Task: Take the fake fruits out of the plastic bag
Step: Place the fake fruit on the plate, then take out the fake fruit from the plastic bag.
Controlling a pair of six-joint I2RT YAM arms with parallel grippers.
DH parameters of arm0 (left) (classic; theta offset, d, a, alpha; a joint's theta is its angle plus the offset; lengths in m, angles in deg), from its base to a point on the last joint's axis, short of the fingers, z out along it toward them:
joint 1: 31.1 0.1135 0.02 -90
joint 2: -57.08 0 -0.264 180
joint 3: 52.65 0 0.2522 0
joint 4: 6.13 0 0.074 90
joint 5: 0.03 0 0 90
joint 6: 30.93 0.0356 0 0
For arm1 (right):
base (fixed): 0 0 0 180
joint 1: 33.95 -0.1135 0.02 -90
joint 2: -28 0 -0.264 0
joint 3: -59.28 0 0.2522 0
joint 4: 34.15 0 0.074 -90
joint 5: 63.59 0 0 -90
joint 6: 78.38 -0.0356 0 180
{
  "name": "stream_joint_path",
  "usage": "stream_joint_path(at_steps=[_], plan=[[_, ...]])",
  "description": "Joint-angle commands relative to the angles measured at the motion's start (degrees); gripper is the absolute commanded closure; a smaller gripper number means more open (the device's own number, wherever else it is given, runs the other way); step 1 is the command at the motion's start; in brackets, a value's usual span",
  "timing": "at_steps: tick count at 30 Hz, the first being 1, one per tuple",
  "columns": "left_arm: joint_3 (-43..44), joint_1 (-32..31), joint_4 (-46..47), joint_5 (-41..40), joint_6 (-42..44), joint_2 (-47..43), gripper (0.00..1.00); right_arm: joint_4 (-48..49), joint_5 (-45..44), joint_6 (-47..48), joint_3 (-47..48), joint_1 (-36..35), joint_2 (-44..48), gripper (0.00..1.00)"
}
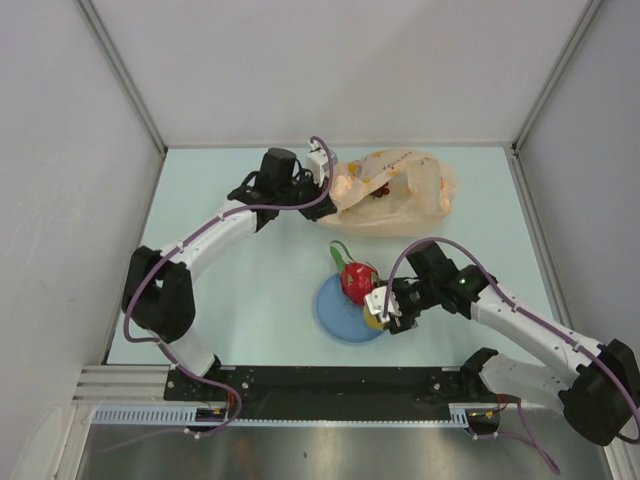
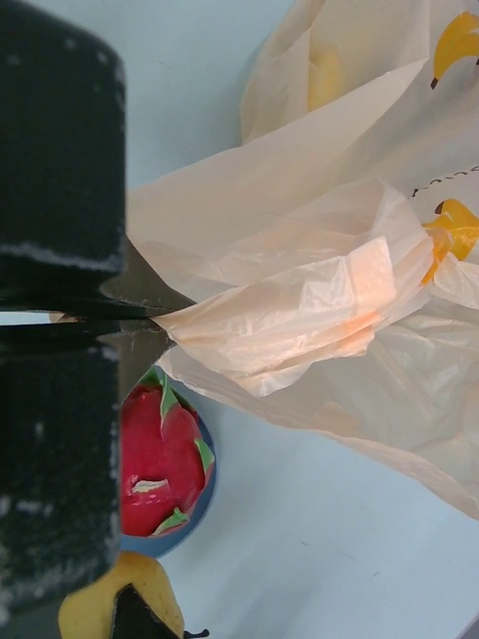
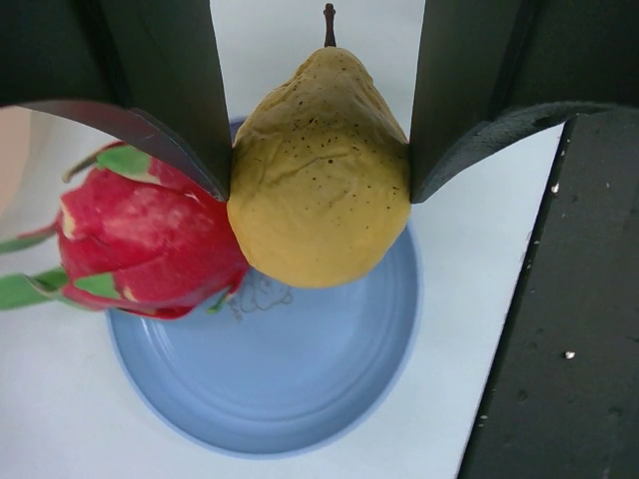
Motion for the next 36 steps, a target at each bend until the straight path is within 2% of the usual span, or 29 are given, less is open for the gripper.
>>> stream_joint_path(at_steps=[1, 4, 5, 7, 8, 9, 12, 16, 19, 21, 22, 23, 24, 26, 28, 29, 33, 36], plan=[[2.81, -0.01, 0.40, 1.06, 0.86, -0.87, 1.00, -1.32, 1.50, 4.61, -1.20, -1.88, -1.25, 0.47], [3.16, -0.01, 0.75, 1.33, 0.68, -1.13, 1.00, 2.29, -1.76, 3.64, -3.56, -2.59, -0.99, 0.41], [3.16, -0.01, 0.84, 1.59, 0.68, -1.22, 1.00, 2.47, -2.12, 4.25, -4.01, -2.76, -0.81, 0.33], [3.25, -0.01, 1.01, 1.77, 0.59, -1.48, 1.00, 2.91, -2.73, 4.87, -4.89, -2.85, 0.24, 0.25], [3.34, -0.01, 1.10, 1.86, 0.50, -1.74, 1.00, 3.08, -2.91, 4.70, -4.98, -3.02, 0.60, 0.15], [3.34, -0.01, 1.10, 1.94, 0.59, -1.92, 1.00, 3.17, -3.35, 4.44, -4.98, -3.03, 1.03, 0.12], [3.34, -0.01, 1.36, 2.38, 0.24, -2.10, 1.00, 3.17, -4.57, 3.91, -5.07, -3.29, 2.97, 0.09], [3.25, -0.01, 1.54, 3.00, -0.29, -2.36, 1.00, 3.00, -5.81, 2.68, -4.37, -3.38, 10.41, 0.08], [3.16, -0.01, 1.02, 3.53, -0.81, -3.24, 1.00, 5.10, -7.30, -0.81, -2.79, -2.94, 15.70, 0.09], [2.99, -0.01, 0.58, 3.79, -1.17, -4.03, 1.00, 13.16, -7.74, -3.90, -2.69, -1.27, 20.45, 0.10], [2.73, -0.01, 0.23, 4.23, -1.25, -4.47, 1.00, 16.50, -8.01, -4.79, -2.69, -0.75, 20.98, 0.12], [2.46, -0.10, 0.22, 4.32, -1.43, -4.82, 1.00, 24.63, -9.40, -8.01, -2.61, -0.31, 20.21, 0.15], [2.20, -0.01, 0.31, 4.40, -1.43, -5.61, 1.00, 29.23, -13.59, -10.13, -2.61, -0.21, 19.07, 0.16], [2.11, -0.10, -0.65, 4.85, -1.43, -6.23, 1.00, 40.28, -20.45, -16.09, -1.21, 0.22, 11.99, 0.17], [2.20, -0.10, -1.62, 5.02, -0.82, -7.37, 1.00, 43.94, -22.42, -21.90, 3.62, 3.99, 5.64, 0.21], [2.20, -0.10, -1.88, 5.02, -0.47, -7.72, 1.00, 46.83, -23.73, -27.42, 5.20, 5.75, -0.39, 0.23], [0.89, -0.10, -3.20, 5.02, 0.76, -9.74, 1.00, 51.25, -26.21, -39.99, 13.37, 12.95, -11.85, 0.36], [-0.35, -0.10, -4.96, 4.93, 1.38, -10.01, 1.00, 52.83, -26.20, -43.72, 17.16, 14.55, -16.96, 0.44]])
